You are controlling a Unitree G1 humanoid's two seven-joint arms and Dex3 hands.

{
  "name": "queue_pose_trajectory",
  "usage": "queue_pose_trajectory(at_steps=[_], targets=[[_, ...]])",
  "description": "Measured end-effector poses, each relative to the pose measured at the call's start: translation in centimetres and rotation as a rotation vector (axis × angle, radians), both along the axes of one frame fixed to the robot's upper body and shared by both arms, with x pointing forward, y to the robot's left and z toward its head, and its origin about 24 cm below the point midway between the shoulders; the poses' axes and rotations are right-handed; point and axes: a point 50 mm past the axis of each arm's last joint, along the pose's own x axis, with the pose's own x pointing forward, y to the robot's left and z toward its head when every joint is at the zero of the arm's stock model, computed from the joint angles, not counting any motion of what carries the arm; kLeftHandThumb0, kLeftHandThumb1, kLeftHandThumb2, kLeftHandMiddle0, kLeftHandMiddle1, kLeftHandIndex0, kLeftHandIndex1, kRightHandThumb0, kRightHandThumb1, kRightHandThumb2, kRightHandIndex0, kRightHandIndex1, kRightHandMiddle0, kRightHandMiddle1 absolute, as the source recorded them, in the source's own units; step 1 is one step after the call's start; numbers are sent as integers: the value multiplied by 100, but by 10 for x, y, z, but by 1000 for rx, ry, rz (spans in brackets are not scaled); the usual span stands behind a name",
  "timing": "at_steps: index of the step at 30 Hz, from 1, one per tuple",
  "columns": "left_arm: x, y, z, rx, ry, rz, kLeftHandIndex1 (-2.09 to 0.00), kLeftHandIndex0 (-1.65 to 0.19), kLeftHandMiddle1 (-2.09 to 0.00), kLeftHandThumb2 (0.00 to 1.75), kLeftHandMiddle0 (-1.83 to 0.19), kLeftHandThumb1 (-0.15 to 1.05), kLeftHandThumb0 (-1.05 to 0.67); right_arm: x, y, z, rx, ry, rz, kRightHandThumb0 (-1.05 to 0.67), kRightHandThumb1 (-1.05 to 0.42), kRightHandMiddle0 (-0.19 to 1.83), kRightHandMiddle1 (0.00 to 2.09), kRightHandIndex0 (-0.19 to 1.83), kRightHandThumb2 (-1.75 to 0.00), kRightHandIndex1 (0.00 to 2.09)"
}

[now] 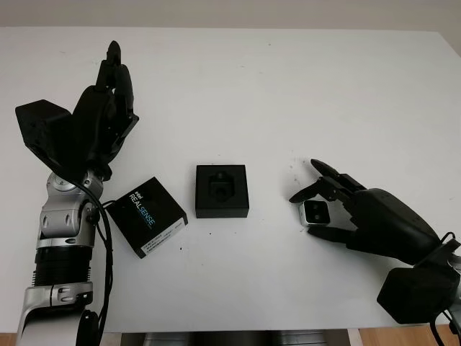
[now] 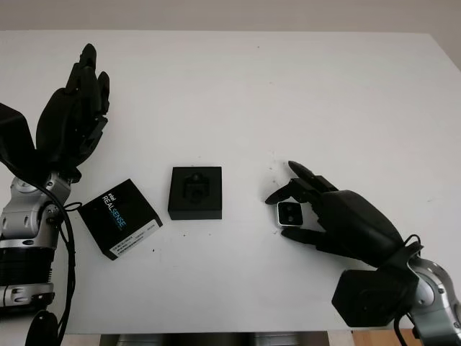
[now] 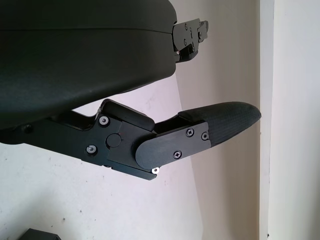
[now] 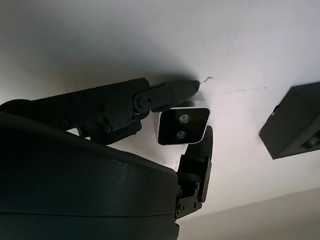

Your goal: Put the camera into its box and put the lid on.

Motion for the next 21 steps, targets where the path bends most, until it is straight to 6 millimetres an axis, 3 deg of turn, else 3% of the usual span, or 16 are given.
queue_pose_trajectory(at_steps=[3, 5, 11, 12, 15, 21], targets=[[0, 0, 0, 0, 3, -1, 0, 19, 0, 73, 19, 105, -82, 2, -5, -3, 26, -17, -32, -39, -99, 11, 152, 23, -5, 12], [0, 0, -1, 0, 4, 0, 0, 19, 0, 73, 19, 105, -81, 2, -7, -5, 35, -23, -54, -44, -98, 4, 134, 21, -5, 9], [0, 0, -1, 0, 5, 0, 0, 19, 0, 73, 19, 105, -81, 4, -10, -8, 17, 32, -120, -59, -100, 2, 37, 1, -5, 3], [0, 0, -1, 0, 5, 0, 0, 19, 0, 73, 19, 105, -81, 4, -10, -8, 13, 46, -128, -60, -99, 2, 28, -1, -5, 3], [0, 0, -1, 1, 5, -2, 0, 19, 0, 72, 19, 105, -81, 2, -11, -10, 10, 83, -148, -63, -98, -4, 14, -11, -5, 1], [-1, 0, 1, 3, -1, -3, 0, 19, 0, 72, 19, 105, -82, 1, -11, -11, 12, 133, -159, -64, -95, -12, 6, -19, -5, 0]])
